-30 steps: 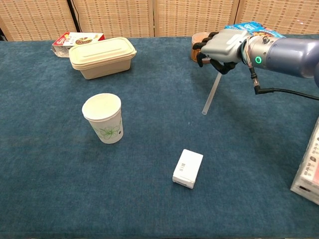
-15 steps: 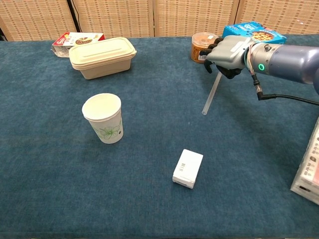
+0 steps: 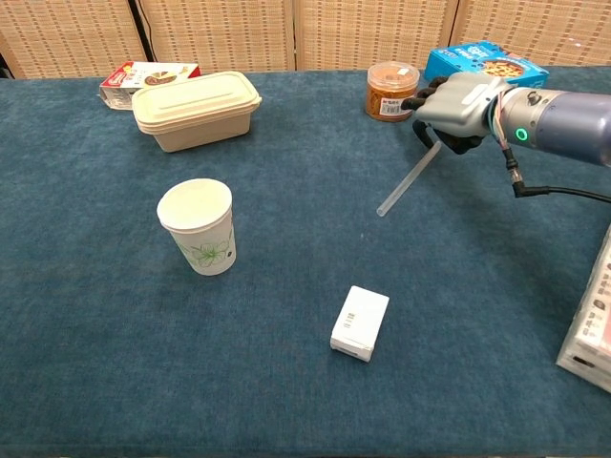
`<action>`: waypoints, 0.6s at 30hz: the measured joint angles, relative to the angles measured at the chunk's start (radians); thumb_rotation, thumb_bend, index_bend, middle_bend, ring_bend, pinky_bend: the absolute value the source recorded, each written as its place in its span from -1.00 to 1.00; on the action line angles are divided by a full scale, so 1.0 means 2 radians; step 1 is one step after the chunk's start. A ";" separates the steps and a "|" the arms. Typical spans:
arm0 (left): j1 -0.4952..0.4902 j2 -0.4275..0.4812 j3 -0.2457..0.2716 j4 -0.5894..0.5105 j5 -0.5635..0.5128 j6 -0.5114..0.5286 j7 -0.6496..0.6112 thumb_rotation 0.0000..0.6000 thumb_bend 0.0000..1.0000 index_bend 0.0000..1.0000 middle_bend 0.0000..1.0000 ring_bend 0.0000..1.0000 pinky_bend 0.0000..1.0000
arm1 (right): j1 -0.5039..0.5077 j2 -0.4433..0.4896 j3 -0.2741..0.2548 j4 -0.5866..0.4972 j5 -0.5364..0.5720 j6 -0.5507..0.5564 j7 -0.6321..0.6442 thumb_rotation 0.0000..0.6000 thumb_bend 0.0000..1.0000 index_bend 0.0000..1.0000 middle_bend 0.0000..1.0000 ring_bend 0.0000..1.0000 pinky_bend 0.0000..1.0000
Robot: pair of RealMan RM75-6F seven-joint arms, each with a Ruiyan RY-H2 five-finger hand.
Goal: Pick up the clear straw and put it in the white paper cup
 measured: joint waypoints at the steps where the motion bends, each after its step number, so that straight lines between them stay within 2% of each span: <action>1: 0.000 0.000 0.000 0.000 0.000 0.000 0.000 1.00 -1.00 -1.00 -1.00 -1.00 -1.00 | -0.001 0.003 -0.001 -0.003 -0.001 0.001 -0.002 1.00 1.00 -0.21 -1.00 -1.00 -1.00; 8: 0.000 0.000 0.001 0.000 0.003 0.001 0.002 1.00 -1.00 -1.00 -1.00 -1.00 -1.00 | -0.015 0.027 -0.012 -0.045 -0.001 0.008 -0.034 1.00 1.00 -0.10 -1.00 -1.00 -1.00; 18: 0.003 0.000 0.004 -0.001 0.008 0.007 0.001 1.00 -1.00 -1.00 -1.00 -1.00 -1.00 | -0.041 0.094 -0.027 -0.177 0.053 0.033 -0.146 1.00 1.00 -0.06 -1.00 -1.00 -1.00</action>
